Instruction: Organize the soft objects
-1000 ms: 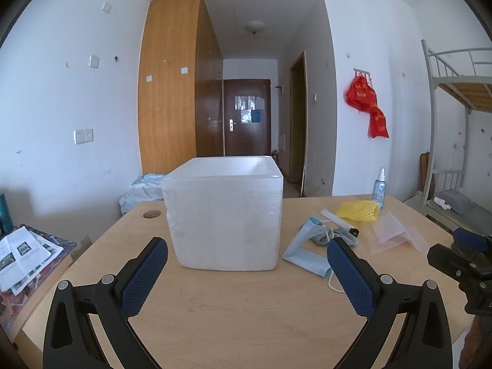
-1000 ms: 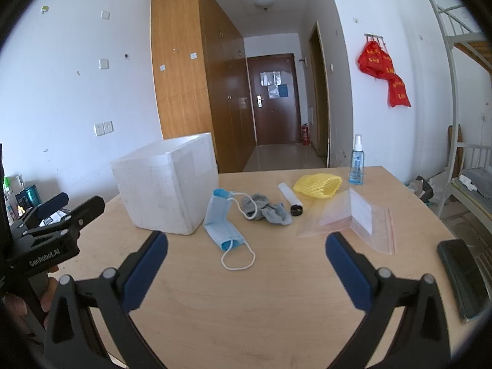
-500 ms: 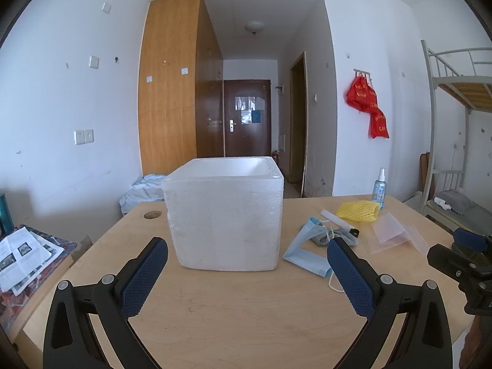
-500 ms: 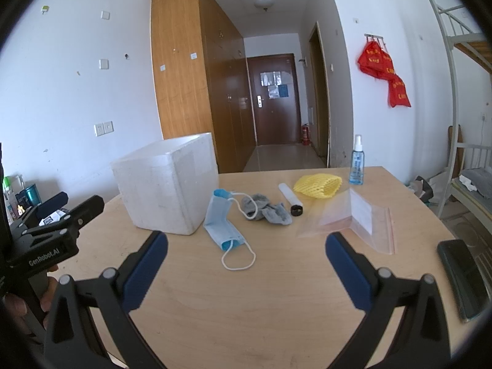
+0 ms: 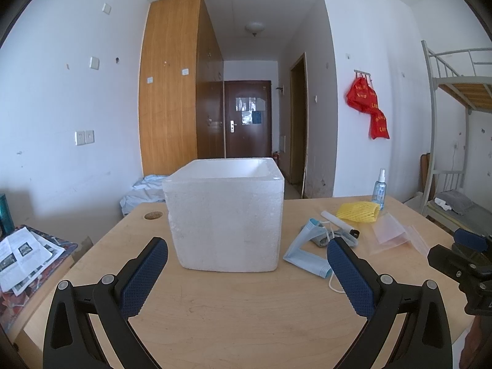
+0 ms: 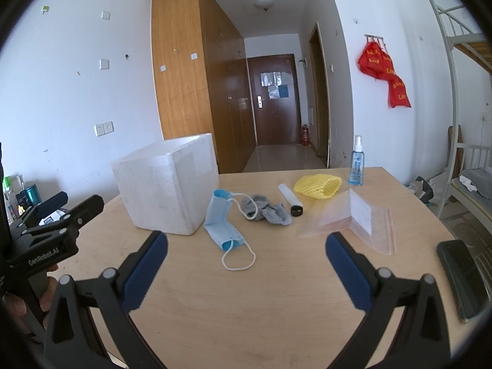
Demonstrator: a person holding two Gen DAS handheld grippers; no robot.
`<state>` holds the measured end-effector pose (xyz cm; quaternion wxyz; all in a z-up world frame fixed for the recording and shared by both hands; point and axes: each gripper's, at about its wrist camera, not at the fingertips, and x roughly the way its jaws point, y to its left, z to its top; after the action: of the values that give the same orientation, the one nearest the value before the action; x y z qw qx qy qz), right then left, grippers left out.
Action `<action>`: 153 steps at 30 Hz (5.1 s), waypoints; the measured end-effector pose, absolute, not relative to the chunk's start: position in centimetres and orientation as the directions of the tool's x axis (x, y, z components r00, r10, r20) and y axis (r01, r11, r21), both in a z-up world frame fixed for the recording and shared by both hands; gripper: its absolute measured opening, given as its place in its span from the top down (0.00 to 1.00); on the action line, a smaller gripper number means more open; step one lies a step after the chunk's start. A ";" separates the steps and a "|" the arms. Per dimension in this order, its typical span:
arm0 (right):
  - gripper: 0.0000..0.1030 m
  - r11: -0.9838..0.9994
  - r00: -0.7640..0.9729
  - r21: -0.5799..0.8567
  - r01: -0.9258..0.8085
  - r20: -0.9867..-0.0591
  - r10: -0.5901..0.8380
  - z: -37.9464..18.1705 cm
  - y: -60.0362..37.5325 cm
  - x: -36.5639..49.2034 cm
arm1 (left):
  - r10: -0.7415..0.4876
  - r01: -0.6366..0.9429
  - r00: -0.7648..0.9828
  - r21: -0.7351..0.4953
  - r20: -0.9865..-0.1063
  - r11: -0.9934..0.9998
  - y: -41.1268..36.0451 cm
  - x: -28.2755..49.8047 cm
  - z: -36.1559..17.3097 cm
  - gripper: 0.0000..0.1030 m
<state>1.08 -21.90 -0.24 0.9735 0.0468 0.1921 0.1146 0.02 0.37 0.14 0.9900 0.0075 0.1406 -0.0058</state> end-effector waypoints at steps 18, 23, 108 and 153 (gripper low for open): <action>0.00 0.977 0.895 0.134 -0.165 -0.396 0.205 1.0 -23.5 2.9 | -0.084 0.100 0.937 0.031 -0.338 0.995 -1.5 2.0 1.1 0.00; 0.00 0.982 0.895 0.113 -0.149 -0.407 0.183 1.2 -24.0 3.8 | -0.106 0.130 0.929 0.046 -0.354 0.990 -2.8 2.7 1.1 0.00; 0.18 0.994 0.578 0.107 0.021 -0.813 0.075 -7.4 -31.7 22.7 | -0.032 0.207 0.700 0.160 -0.713 0.965 -12.5 23.0 -8.2 0.33; 0.94 0.976 0.602 0.216 0.023 -0.783 0.159 -6.2 -32.5 21.1 | -0.032 0.179 0.719 0.141 -0.694 0.974 -11.5 21.6 -7.1 0.94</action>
<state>21.06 -32.49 -6.22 0.8890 0.1024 0.4447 0.0382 21.57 -11.54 -7.13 0.9217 0.0995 0.3705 -0.0573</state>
